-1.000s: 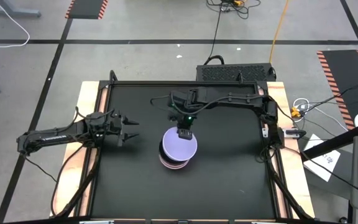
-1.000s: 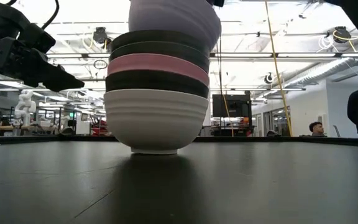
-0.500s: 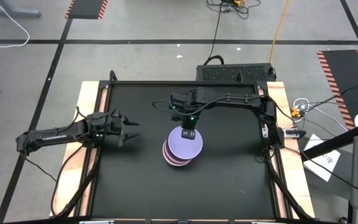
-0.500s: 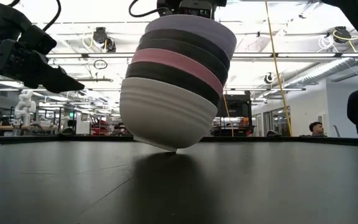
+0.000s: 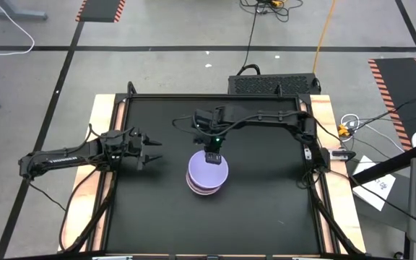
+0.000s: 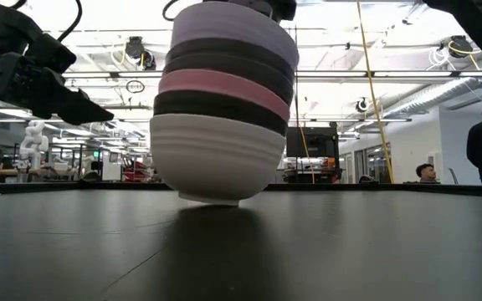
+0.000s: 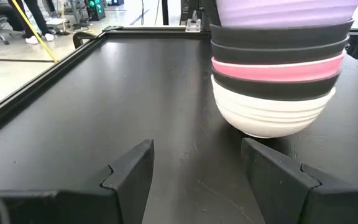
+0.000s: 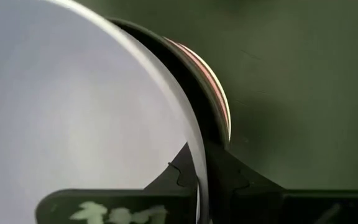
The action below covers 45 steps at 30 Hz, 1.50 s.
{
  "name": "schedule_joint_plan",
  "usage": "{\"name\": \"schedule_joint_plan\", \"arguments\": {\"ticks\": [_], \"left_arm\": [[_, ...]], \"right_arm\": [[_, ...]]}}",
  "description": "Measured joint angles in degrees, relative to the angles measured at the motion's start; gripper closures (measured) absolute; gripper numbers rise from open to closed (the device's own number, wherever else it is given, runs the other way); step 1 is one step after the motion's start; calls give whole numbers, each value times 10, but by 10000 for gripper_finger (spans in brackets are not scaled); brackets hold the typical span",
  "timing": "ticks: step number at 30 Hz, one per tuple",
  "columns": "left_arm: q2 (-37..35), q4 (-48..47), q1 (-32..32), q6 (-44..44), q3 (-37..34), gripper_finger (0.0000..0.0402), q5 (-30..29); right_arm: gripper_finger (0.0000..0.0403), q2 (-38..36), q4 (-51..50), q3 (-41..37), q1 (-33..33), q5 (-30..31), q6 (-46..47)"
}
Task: Nest bowls inside each other
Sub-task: Stack the purple bowl on top of the black bowl
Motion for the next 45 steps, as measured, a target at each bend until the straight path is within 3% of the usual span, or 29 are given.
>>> {"name": "schedule_joint_plan", "arguments": {"ticks": [9, 13, 21, 40, 45], "left_arm": [[2, 1, 0, 0, 0, 156, 0], [2, 0, 0, 0, 0, 156, 0], [2, 0, 0, 0, 0, 156, 0], [2, 0, 0, -5, 0, 156, -1], [2, 0, 0, -10, 0, 156, -1]], "right_arm": [[399, 36, -22, 2, 3, -14, -11], [399, 27, -42, 2, 15, 41, -3], [399, -5, -23, -1, 44, 90, 2], [399, -6, -65, 0, 62, 101, 49], [399, -6, -36, 0, 62, 99, 42]]}}
